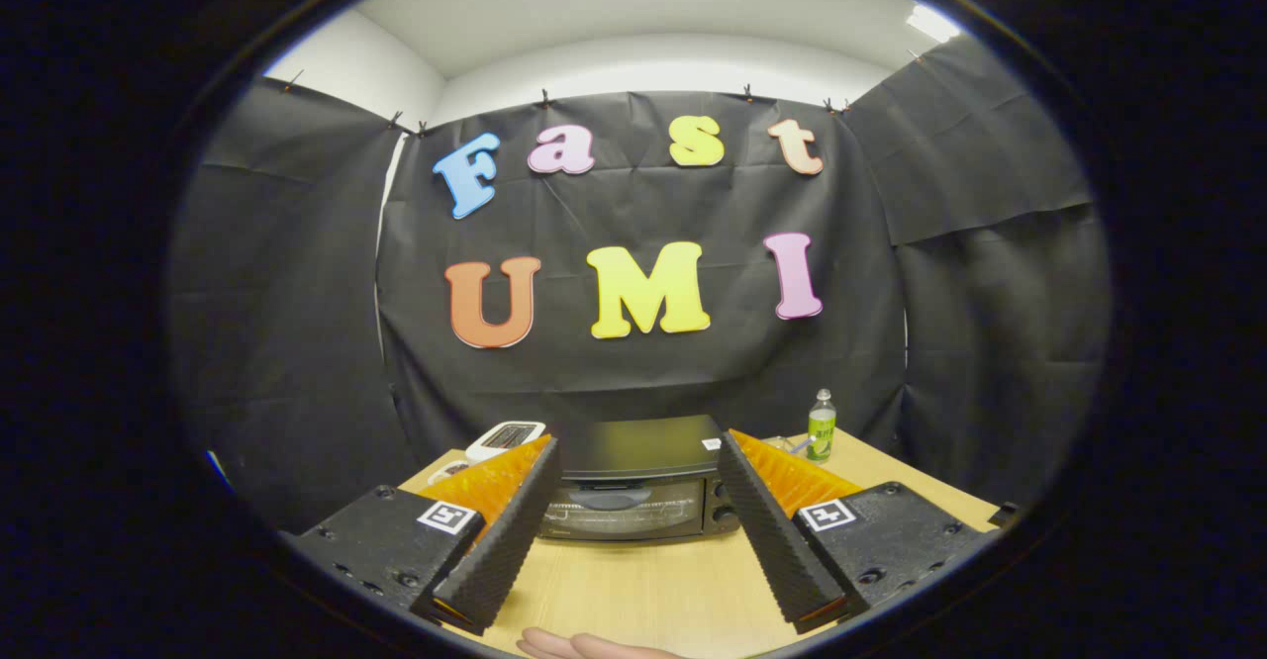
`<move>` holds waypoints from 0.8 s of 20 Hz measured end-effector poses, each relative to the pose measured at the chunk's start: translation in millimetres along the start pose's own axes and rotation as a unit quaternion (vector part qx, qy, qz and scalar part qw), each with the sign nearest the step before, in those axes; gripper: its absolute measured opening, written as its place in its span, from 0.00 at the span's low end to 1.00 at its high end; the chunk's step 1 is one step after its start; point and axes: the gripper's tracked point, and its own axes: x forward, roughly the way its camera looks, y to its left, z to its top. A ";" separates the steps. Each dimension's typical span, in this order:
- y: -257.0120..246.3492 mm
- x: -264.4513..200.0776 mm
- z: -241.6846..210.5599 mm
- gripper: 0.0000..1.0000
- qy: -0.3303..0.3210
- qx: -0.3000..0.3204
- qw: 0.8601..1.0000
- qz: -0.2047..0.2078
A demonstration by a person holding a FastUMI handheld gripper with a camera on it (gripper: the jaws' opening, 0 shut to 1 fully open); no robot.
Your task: Open the toaster oven, put the food inside, and close the toaster oven door.
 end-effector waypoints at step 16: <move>4.3 67.5 -20.2 1.00 0.013 0.003 1.000 -0.022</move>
